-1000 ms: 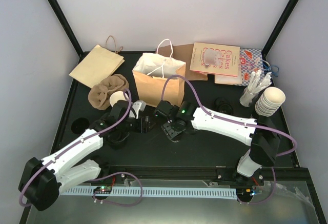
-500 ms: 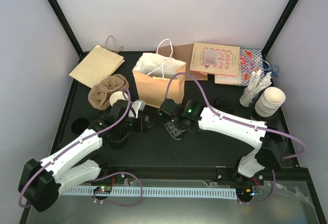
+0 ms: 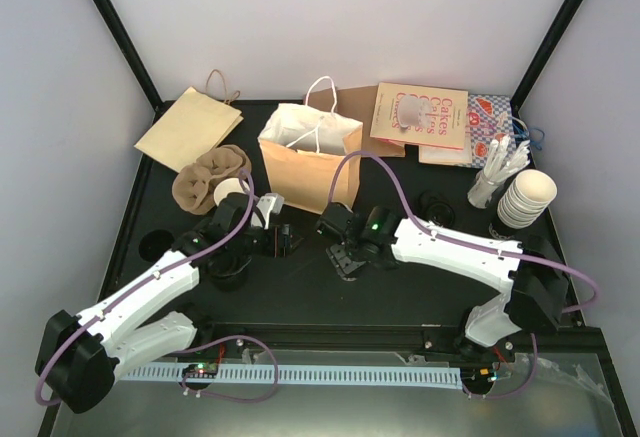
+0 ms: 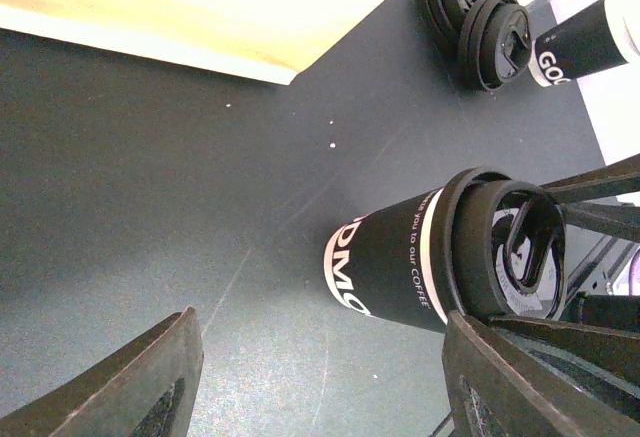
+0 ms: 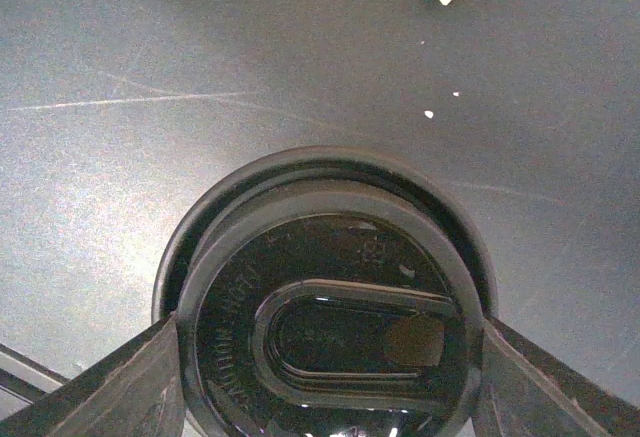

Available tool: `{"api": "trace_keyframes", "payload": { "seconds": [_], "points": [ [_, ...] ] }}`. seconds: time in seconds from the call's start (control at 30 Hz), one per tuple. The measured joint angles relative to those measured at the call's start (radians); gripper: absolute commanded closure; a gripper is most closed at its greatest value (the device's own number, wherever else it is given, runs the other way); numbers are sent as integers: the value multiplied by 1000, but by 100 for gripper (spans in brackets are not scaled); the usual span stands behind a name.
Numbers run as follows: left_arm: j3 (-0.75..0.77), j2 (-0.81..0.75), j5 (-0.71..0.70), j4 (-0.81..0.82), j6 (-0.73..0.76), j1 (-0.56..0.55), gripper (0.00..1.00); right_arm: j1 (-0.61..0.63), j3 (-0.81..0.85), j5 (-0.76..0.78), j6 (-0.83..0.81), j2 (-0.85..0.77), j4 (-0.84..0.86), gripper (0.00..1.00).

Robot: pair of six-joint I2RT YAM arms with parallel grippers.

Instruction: Pack the takeout coffee

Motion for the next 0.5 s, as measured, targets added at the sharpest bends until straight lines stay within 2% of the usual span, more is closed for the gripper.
{"api": "trace_keyframes", "payload": {
  "seconds": [0.27,0.5],
  "points": [
    [6,0,-2,-11,5,0,32,5,-32,11,19,-20,39,29],
    [68,-1,-37,-75,31,0,32,6,-28,14,19,-21,34,29]
  ]
}}
